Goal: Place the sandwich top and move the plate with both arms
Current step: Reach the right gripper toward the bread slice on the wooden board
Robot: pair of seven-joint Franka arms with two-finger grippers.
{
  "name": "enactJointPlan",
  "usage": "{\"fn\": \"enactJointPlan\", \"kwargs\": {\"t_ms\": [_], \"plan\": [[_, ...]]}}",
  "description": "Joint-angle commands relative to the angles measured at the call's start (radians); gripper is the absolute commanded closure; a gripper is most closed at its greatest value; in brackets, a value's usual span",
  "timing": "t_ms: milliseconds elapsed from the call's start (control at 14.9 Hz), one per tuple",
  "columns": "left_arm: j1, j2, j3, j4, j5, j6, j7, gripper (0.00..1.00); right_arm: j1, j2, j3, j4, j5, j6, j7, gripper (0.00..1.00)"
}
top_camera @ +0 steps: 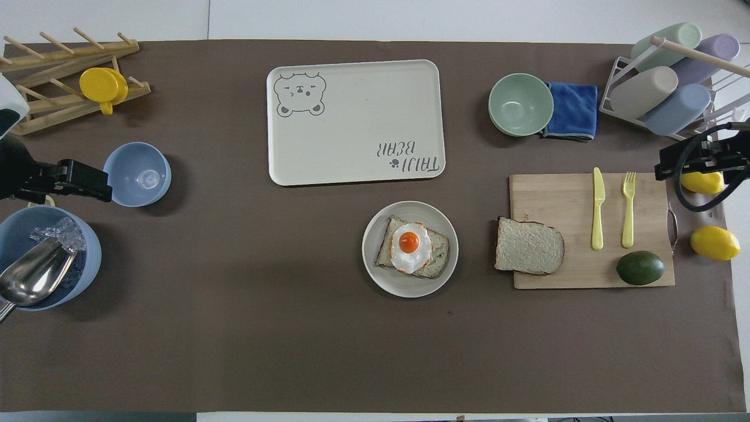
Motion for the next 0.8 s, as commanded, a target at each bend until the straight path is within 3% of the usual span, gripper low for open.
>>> {"fn": "enactJointPlan", "kwargs": {"t_ms": [0,469,737], "plan": [[0.005,-0.026,-0.002,-0.03,0.015,0.017,0.002,0.0,-0.001,0.011,0.006,0.016,-0.006,-0.001,0.012,0.0],[0.005,-0.026,-0.002,-0.03,0.015,0.017,0.0,0.0,0.01,0.0,0.015,0.0,-0.008,-0.021,0.021,0.0],[0.005,-0.026,-0.002,-0.03,0.015,0.017,0.0,0.0,0.14,0.001,0.027,-0.059,-0.101,0.01,0.058,0.0]]}}
